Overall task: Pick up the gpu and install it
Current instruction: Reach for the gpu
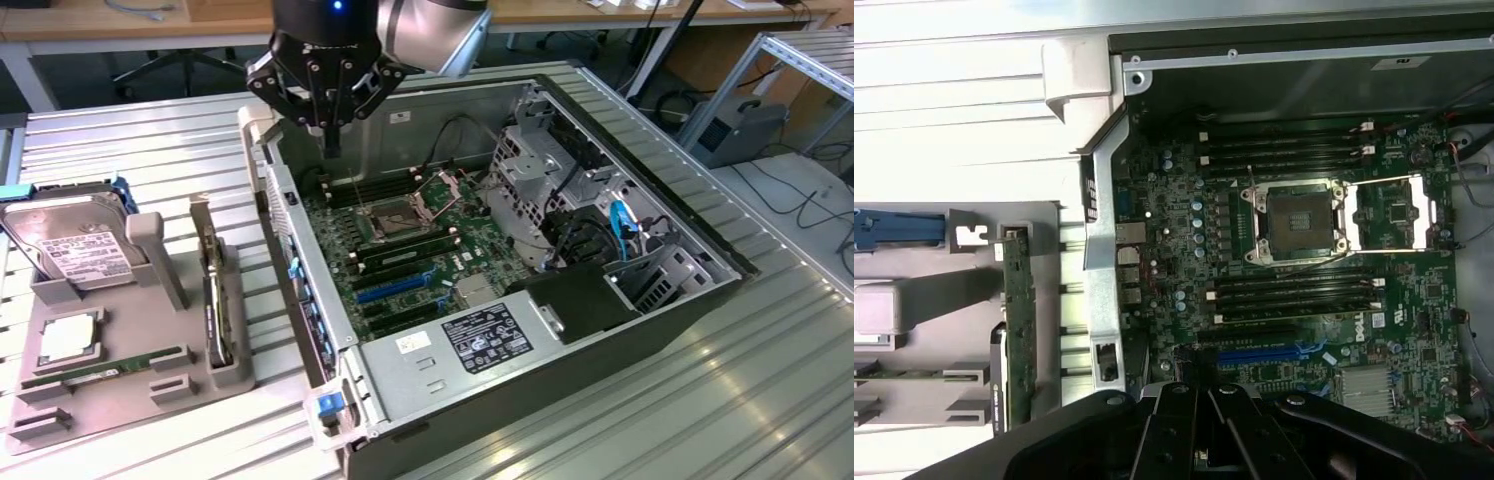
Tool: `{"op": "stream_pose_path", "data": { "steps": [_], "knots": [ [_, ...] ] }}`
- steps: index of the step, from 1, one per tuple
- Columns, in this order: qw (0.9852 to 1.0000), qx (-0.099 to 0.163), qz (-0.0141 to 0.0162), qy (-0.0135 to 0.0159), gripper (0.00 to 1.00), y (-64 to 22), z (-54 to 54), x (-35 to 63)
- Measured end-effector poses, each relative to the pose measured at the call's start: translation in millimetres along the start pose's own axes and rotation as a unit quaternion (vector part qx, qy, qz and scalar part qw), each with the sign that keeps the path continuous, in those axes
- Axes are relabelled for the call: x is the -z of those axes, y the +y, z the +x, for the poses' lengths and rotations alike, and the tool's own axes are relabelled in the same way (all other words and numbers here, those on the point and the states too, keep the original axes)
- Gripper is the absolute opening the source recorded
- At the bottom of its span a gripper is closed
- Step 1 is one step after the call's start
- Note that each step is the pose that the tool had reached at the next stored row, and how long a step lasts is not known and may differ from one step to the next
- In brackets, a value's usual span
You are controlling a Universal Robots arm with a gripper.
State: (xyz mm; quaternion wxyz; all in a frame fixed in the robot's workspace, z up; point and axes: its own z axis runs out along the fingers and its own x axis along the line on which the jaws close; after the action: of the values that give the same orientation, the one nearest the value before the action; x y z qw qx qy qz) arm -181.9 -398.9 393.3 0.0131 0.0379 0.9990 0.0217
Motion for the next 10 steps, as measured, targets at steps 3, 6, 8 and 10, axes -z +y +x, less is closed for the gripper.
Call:
{"op": "stream_pose_path", "data": {
  "steps": [3,6,8,10],
  "knots": [
    [1.0,0.0,0.0,0.0,0.11,-0.1,1.2,0.0],
    [1.0,0.0,0.0,0.0,0.11,-0.2,2.5,0.0],
    [1.0,0.0,0.0,0.0,0.11,-0.3,3.3,0.1],
    [1.0,0.0,0.0,0.0,0.11,-0.3,4.2,0.1]
  ]
}}
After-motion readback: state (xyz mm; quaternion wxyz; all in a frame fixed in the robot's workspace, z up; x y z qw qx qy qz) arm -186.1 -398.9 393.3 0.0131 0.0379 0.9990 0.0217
